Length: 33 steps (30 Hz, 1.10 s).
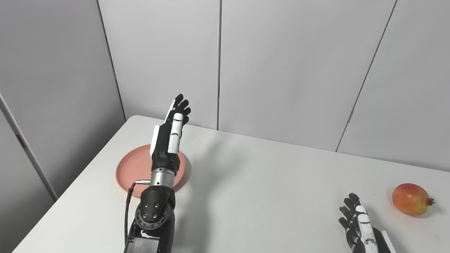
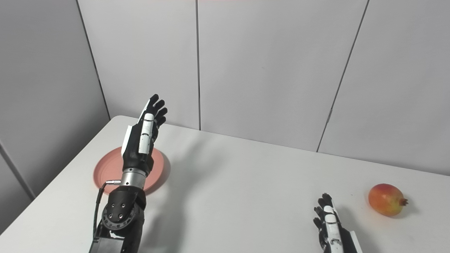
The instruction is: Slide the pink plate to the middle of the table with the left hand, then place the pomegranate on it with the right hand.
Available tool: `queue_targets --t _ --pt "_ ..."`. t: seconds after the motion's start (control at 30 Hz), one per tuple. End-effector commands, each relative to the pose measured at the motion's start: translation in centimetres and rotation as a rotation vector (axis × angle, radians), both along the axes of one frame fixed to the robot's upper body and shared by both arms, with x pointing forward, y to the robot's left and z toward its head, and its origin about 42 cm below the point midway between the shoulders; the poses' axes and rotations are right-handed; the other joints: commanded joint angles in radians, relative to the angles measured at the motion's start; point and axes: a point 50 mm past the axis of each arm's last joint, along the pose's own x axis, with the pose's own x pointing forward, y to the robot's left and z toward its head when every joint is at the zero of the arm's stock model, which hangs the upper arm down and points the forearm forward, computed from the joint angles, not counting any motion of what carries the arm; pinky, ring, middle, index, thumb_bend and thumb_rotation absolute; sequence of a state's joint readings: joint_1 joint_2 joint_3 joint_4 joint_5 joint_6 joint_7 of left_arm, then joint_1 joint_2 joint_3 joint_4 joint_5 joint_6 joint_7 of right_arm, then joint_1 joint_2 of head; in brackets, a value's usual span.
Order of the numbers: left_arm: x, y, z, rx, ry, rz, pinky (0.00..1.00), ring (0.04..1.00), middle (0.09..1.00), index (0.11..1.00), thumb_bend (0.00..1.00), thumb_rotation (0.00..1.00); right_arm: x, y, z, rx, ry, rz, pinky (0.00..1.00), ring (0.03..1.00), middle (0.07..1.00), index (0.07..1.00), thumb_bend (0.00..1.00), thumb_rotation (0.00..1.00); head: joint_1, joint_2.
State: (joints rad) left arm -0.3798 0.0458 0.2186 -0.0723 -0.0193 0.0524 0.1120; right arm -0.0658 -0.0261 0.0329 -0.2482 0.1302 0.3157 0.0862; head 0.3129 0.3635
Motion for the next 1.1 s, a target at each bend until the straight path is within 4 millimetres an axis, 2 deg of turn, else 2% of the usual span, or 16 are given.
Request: queue_targets --t 0.0,0.5,0.83,1.07 --pt "0.3 0.8 3.2 0.005 -0.125 0.031 0.92 0.906 0.925 0.915 0.47 1.0 0.3 0.0 1.1 0.008 -0.039 0.01 1.0 1.0 0.993 0.993 0.2 1.0 0.002 0.0" --pt "-1.1 6.1 3.1 -0.015 -0.145 0.223 0.91 0.903 0.919 0.904 0.46 1.0 0.2 -0.3 1.2 0.011 -0.038 0.008 1.0 1.0 0.995 0.996 0.18 1.0 0.015 0.0" --pt "-2.2 9.0 2.9 -0.101 -0.158 0.313 0.93 0.923 0.931 0.917 0.44 1.0 0.2 -0.6 1.1 0.006 -0.034 0.004 1.0 1.0 0.997 0.995 0.17 1.0 0.026 0.0" --pt "-2.6 11.1 2.3 -0.206 -0.176 0.301 0.96 0.937 0.937 0.916 0.44 1.0 0.2 -0.8 1.1 0.002 -0.034 0.006 1.0 1.0 0.999 0.997 0.17 1.0 0.034 -0.003"
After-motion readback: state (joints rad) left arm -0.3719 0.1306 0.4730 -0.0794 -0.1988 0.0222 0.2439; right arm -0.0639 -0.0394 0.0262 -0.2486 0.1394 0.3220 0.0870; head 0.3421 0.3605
